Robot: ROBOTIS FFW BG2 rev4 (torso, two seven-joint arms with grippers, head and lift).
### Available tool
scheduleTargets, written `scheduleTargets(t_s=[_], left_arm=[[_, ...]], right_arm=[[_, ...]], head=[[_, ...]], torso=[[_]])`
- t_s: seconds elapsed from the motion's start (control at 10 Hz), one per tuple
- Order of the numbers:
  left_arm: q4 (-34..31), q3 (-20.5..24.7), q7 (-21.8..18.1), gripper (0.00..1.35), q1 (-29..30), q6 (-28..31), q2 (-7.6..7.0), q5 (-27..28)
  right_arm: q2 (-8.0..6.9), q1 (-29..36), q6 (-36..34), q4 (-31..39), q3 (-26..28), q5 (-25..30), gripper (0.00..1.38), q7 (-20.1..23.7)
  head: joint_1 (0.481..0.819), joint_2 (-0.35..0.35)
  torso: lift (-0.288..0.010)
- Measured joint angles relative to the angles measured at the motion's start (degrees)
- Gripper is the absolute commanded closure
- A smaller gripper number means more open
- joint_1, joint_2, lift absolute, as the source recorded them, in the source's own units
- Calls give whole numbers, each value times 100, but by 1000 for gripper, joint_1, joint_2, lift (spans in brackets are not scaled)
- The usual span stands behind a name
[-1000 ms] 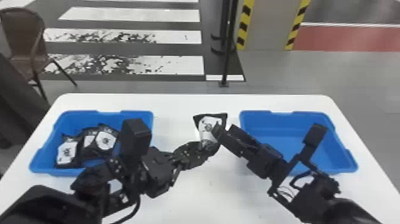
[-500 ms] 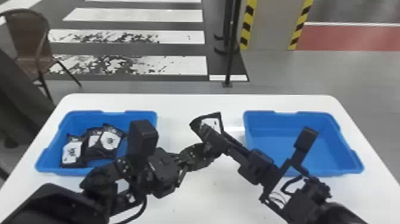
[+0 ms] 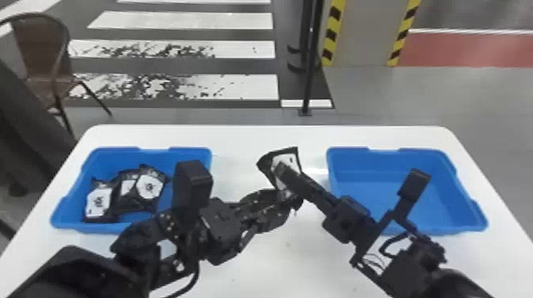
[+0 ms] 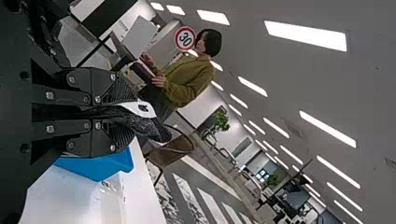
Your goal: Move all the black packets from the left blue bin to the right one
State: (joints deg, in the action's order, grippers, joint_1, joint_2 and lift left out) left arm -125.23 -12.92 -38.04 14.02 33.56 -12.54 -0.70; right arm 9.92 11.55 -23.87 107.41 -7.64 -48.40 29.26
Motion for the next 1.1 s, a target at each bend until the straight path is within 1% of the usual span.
scheduleTargets(t_s=[0.1, 0.2, 0.3, 0.4, 0.5, 0.7, 0.8, 0.9, 1.0, 1.1], left_arm=[[0, 99, 8, 64, 78, 80, 15, -113], [0, 280, 9, 121, 210, 101, 50, -210], [0, 547, 9, 174, 390, 36, 114, -290], [0, 861, 10, 185, 574, -54, 198, -363], [-13, 1179, 9, 185, 726, -138, 276, -427], [-128, 1708, 22, 185, 881, -325, 382, -511], [-218, 1945, 43, 185, 929, -365, 435, -517], [-293, 2171, 70, 185, 978, -399, 494, -529], [-341, 2369, 104, 185, 1025, -444, 544, -555], [-359, 2538, 130, 185, 1048, -491, 579, -577]], right_arm=[[0, -28, 40, -64, 94, 3, 1277, 0], [0, -82, 93, -169, 235, 21, 1277, -11], [0, -151, 140, -291, 435, 105, 1277, -25], [8, -259, 171, -459, 660, 264, 1277, -53], [33, -434, 235, -737, 898, 509, 1277, -75], [53, -792, 418, -1383, 1511, 1218, 1266, -159], [50, -929, 525, -1620, 1781, 1618, 1098, -218], [44, -1014, 583, -1765, 1979, 2009, 682, -275], [34, -1030, 619, -1835, 2060, 2236, 292, -298], [8, -966, 772, -1837, 2088, 2425, 73, -329]], head=[[695, -25], [695, -30], [695, -35], [695, -38], [695, -44], [695, -91], [695, -103], [695, -118], [695, -117], [695, -108]], torso=[[-140], [-140], [-140], [-140], [-140], [-140], [-140], [-140], [-140], [-140]])
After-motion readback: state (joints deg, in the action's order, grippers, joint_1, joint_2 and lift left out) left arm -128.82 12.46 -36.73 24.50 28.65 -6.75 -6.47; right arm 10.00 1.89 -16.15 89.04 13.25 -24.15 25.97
